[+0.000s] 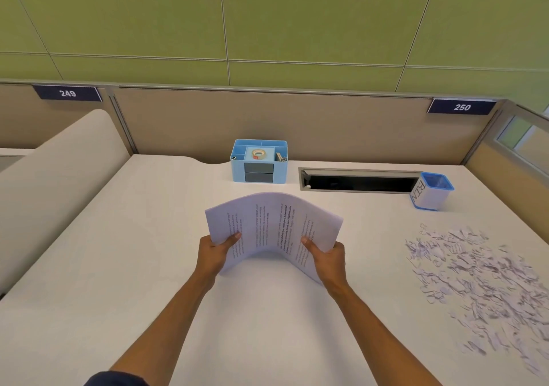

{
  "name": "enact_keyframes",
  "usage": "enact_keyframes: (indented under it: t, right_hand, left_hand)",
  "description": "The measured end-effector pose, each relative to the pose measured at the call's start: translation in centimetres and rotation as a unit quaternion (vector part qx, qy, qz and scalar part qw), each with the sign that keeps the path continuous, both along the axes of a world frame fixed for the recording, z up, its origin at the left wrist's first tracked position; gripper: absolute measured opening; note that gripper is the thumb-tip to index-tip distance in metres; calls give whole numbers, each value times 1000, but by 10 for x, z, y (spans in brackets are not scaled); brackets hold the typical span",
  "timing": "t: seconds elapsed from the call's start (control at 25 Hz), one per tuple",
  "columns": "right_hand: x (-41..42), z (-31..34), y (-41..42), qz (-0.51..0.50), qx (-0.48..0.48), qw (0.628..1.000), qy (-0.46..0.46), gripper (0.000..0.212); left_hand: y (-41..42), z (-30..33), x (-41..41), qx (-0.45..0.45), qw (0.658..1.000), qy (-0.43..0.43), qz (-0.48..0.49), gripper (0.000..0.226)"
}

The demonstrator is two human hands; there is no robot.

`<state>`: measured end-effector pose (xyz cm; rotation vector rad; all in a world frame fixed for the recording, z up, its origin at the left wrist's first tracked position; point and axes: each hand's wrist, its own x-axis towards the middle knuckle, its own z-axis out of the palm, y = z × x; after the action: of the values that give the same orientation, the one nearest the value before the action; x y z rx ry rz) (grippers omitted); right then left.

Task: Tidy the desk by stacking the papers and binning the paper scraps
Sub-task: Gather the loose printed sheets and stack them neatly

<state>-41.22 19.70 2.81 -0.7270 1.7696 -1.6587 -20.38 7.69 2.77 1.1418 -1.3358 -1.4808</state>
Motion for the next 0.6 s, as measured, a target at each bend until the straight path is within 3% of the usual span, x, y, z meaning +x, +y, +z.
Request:
enact_keyframes:
  t: [0.12,0.28,0.48,0.6]
  right_hand:
    - [-1,0,2,4,2,1000,0,26]
    - [-18,26,-2,-26,-30,999,17,17]
    - [-41,71,-9,-2,-53,987,154,19]
    - [-51,91,-14,70,-9,973,220,25]
  left_hand:
    - [0,3,1,-7,1000,1,8,44]
    - [-20,23,6,-77,995,-61,10,20]
    - [-34,75,7,-159,977,-136,-48,20]
    - [-38,98,7,-193,965,-157,-82,19]
